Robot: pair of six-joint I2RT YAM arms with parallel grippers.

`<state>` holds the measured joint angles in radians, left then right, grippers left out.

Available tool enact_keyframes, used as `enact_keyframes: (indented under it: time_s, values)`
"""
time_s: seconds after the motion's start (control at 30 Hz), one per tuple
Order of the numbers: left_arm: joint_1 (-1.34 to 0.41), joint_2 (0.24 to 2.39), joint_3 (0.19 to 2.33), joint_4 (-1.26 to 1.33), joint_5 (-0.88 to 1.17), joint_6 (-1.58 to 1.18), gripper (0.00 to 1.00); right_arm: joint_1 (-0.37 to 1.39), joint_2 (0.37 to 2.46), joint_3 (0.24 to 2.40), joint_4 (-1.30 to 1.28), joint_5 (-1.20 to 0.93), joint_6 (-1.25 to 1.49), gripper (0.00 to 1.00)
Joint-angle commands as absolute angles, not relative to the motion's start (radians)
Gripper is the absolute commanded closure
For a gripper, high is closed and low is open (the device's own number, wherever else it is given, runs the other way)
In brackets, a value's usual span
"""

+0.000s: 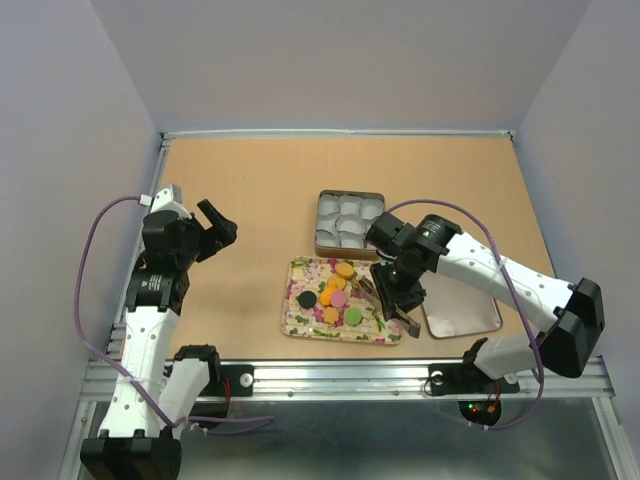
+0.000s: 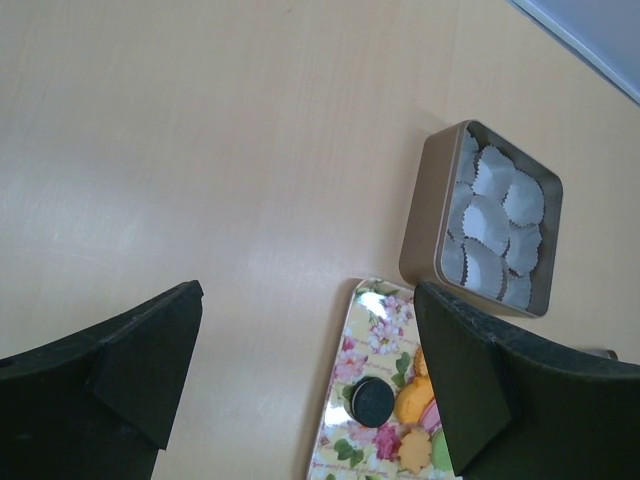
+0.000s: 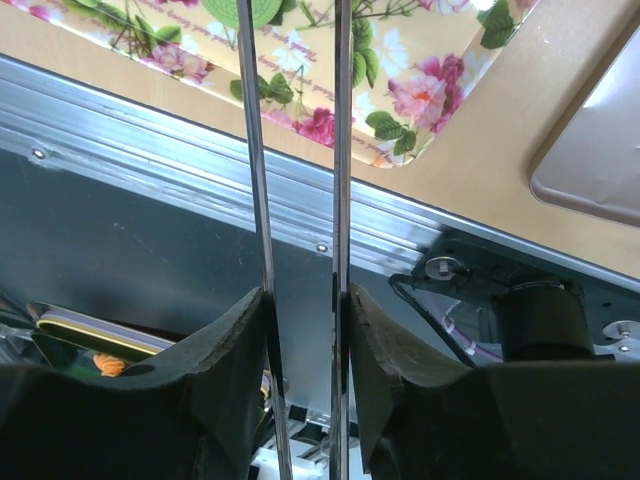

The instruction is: Pack the cookies

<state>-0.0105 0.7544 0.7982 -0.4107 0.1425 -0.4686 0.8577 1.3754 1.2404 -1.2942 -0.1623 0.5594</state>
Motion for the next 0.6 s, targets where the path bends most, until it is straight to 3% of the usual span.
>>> enact_keyframes:
  time_s: [0.0,0.57]
  values:
    - [-0.008,0.752,0.795,-0.391,0.144,-0.457,0.01,0.862,1.384,1.292,-1.325,-0.121,0.545,0.57]
    - [-0.008,0.747,0.782,-0.38,0.137,-0.46,0.01,0.871,1.43,1.387,-1.39,-0.009,0.538,0.56]
